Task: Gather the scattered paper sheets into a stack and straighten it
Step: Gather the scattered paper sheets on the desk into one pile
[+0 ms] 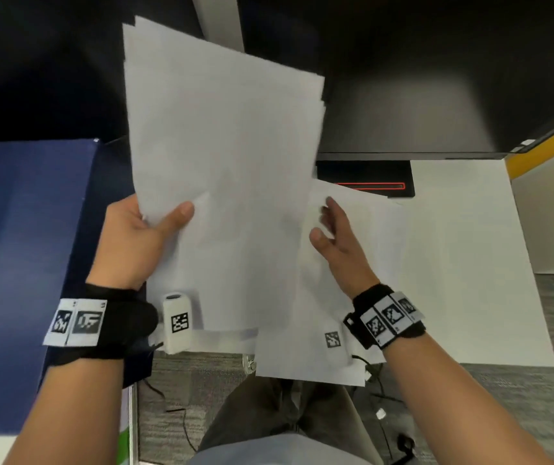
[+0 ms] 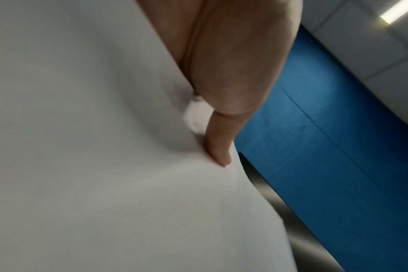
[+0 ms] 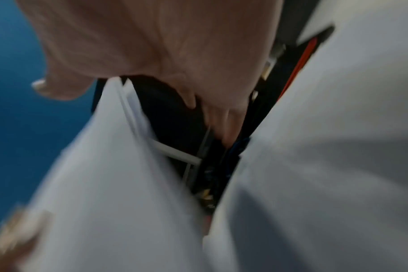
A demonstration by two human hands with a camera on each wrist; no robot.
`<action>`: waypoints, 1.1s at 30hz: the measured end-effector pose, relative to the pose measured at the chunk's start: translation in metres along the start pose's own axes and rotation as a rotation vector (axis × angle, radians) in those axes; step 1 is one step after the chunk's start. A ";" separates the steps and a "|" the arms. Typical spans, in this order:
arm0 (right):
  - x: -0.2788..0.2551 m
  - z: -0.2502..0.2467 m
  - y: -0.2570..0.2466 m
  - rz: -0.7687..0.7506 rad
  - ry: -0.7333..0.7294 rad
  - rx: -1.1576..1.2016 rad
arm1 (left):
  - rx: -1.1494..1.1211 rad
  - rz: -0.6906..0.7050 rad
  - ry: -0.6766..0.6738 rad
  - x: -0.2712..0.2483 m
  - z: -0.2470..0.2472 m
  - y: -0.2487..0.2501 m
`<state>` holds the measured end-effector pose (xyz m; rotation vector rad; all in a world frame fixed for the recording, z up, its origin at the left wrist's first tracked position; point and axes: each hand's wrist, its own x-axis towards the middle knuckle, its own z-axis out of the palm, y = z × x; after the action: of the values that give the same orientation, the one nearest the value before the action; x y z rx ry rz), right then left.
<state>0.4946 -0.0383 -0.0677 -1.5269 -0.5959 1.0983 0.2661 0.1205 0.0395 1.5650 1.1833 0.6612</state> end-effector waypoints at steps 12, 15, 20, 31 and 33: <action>-0.006 -0.057 0.083 0.446 0.382 -0.343 | 0.412 -0.324 -0.259 0.000 0.155 -0.147; -0.004 -0.086 0.094 0.494 0.515 -0.538 | 0.396 -0.364 -0.111 0.008 0.147 -0.164; 0.015 -0.118 0.086 0.644 0.704 -0.598 | 0.690 -0.618 0.304 0.051 0.102 -0.188; 0.057 -0.059 0.084 0.523 0.470 -0.774 | 0.581 -0.337 0.090 0.053 0.134 -0.174; 0.048 -0.069 0.084 0.505 0.559 -0.806 | 0.675 -0.412 0.258 0.058 0.113 -0.184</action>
<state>0.5600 -0.0535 -0.1653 -2.6719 -0.2573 0.7346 0.3180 0.1284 -0.1781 1.7156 2.0006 0.1901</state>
